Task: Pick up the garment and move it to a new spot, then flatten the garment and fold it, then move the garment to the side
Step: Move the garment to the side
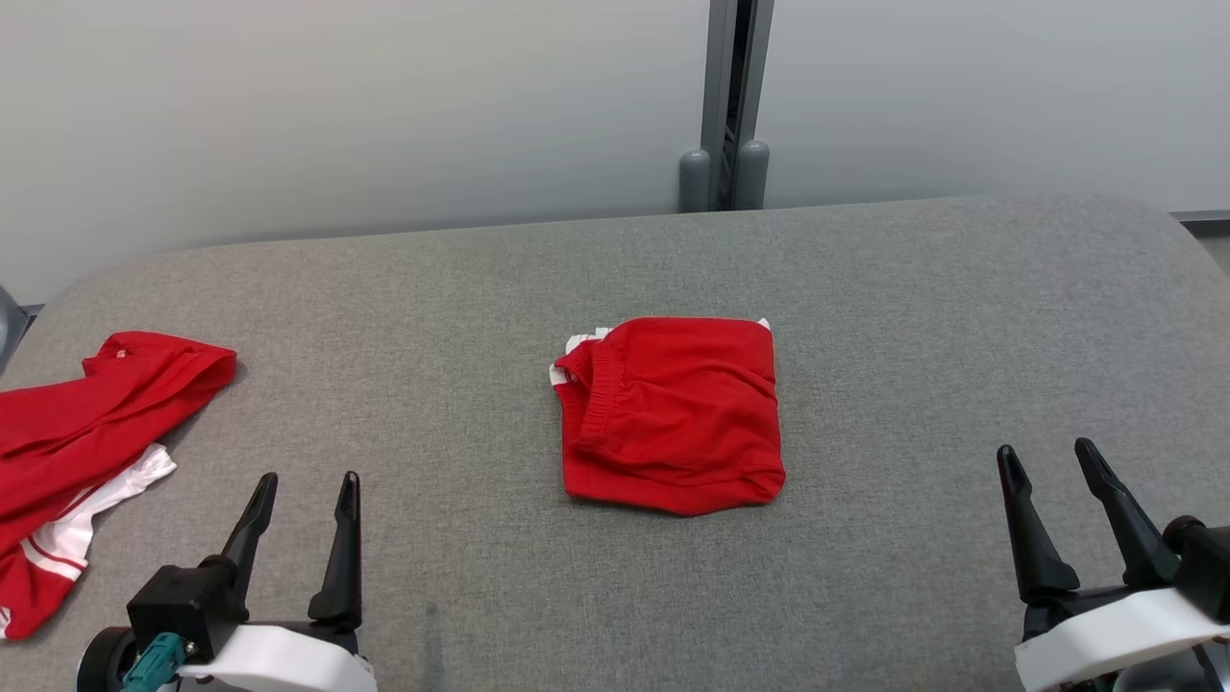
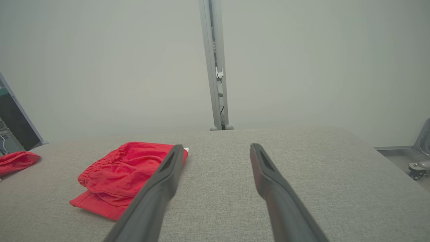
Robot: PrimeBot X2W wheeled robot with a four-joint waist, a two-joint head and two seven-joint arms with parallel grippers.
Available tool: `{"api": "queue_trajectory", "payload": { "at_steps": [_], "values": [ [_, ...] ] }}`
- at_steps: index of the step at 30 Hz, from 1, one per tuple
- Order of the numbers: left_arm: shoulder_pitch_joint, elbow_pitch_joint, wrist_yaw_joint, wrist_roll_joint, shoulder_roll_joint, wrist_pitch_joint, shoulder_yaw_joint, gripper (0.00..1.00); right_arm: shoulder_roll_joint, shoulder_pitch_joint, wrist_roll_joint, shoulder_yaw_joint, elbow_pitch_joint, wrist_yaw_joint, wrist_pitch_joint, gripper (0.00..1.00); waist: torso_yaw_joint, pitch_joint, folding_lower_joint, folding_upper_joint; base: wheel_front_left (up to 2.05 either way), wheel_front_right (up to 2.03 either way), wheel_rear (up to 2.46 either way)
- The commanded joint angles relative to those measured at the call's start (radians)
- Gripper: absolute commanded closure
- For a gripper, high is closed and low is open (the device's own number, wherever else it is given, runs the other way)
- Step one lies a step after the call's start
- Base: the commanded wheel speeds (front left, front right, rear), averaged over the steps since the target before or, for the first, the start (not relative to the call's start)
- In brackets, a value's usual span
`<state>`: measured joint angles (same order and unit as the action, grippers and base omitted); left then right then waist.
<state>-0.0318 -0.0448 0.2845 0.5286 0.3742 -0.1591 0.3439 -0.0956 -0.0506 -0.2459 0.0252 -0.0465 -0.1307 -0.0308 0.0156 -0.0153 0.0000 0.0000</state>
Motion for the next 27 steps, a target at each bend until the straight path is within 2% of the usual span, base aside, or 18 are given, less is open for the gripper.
{"api": "queue_trajectory", "payload": {
  "at_steps": [1,13,27],
  "values": [
    [0.018,-0.005,0.006,0.005,0.009,-0.003,-0.001,0.0,0.0,0.001,0.003,0.003,-0.008,0.0,0.004,0.0,0.0,-0.005,0.0,0.0,0.0,0.0,0.0],
    [0.06,-0.03,0.001,-0.004,0.01,-0.011,-0.003,0.0,-0.01,0.077,-0.011,0.001,0.015,0.0,0.019,0.0,-0.022,-0.092,0.0,0.0,0.0,0.0,0.0],
    [0.193,0.004,-0.047,-0.013,-0.03,-0.055,0.02,0.0,-0.04,0.309,-0.047,-0.099,0.201,0.0,0.07,0.0,-0.123,-0.301,0.0,0.0,0.0,0.0,0.0]
  ]
}}
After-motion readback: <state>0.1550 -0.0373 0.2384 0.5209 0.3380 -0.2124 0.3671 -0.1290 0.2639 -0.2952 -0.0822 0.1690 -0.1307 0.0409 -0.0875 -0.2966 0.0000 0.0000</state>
